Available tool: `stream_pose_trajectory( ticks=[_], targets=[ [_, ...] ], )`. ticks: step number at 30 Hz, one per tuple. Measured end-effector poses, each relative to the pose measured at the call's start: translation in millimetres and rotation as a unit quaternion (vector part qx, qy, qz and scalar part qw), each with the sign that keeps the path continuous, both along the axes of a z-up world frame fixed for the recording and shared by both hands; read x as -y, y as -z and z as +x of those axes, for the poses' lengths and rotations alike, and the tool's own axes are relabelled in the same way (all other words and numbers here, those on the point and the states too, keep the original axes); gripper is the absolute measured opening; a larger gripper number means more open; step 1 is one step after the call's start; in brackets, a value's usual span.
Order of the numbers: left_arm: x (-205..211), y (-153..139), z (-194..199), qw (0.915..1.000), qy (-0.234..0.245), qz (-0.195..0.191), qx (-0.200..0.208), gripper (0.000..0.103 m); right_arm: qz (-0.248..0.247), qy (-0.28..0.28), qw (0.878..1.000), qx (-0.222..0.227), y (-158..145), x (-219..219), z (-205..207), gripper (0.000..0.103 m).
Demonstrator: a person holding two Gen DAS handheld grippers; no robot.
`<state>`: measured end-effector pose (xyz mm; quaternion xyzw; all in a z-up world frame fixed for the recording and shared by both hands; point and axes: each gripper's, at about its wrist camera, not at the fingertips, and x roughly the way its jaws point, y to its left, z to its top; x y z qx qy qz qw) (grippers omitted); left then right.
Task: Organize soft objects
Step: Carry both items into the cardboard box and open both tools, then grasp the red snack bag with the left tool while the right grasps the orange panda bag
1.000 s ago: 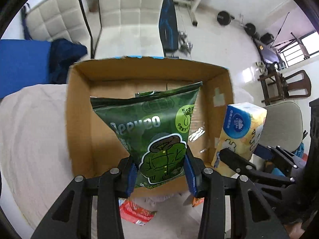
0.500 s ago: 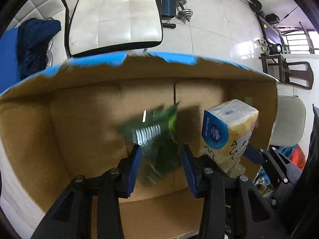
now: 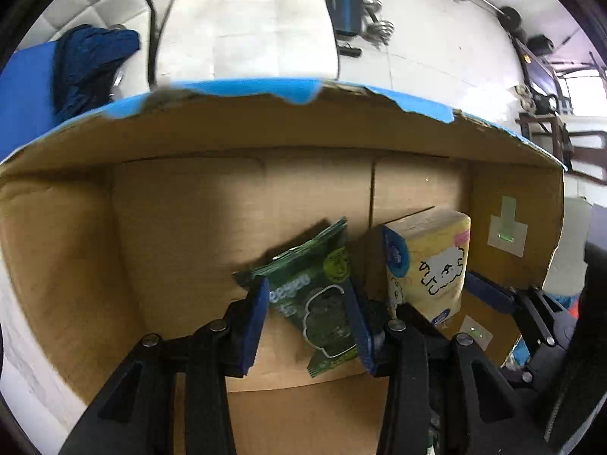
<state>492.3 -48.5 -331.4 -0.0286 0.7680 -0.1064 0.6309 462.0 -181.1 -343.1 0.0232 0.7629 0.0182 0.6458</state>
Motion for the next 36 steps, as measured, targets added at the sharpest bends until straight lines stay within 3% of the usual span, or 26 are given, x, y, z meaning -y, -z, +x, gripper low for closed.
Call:
stream_pose_trajectory(
  ticks=[2, 4, 6, 8, 10, 13, 21, 36],
  targets=[
    [-3.5, -8.6, -4.8, 0.9998, -0.004, 0.012, 0.015, 0.039, 0.005, 0.004, 1.0, 0.004, -6.5, -0.3, -3.0, 0.079],
    [-6.5, -19.5, -10.6, 0.9989, -0.006, 0.027, 0.036, 0.045, 0.004, 0.001, 1.0, 0.011, -15.8, -0.8, -9.5, 0.089],
    [-9.8, -31.0, -18.3, 0.9974, -0.007, 0.041, 0.059, 0.046, 0.005, 0.001, 1.0, 0.02, -25.4, -0.3, -16.6, 0.089],
    [-13.9, -41.6, -27.5, 0.996, -0.011, 0.045, 0.076, 0.059, 0.006, 0.004, 1.0, 0.028, -32.7, -0.8, -24.4, 0.09],
    [-18.5, -54.6, -37.1, 0.9939, -0.02, 0.043, 0.099, 0.078, 0.013, 0.012, 0.999, 0.039, -43.0, 6.4, -33.3, 0.098],
    [-21.5, -72.5, -52.6, 0.9893, -0.023, 0.05, 0.135, 0.091, 0.01, 0.021, 0.997, 0.067, -59.3, 12.4, -47.2, 0.103],
    [-22.0, -115.8, -98.7, 0.9761, -0.018, 0.056, 0.209, 0.097, 0.01, 0.014, 0.993, 0.114, -101.4, 9.4, -88.2, 0.103],
    [-37.5, -191.5, -205.5, 0.9533, -0.052, 0.059, 0.292, 0.097, -0.007, 0.001, 0.975, 0.221, -190.6, 3.4, -185.0, 0.103]
  ],
)
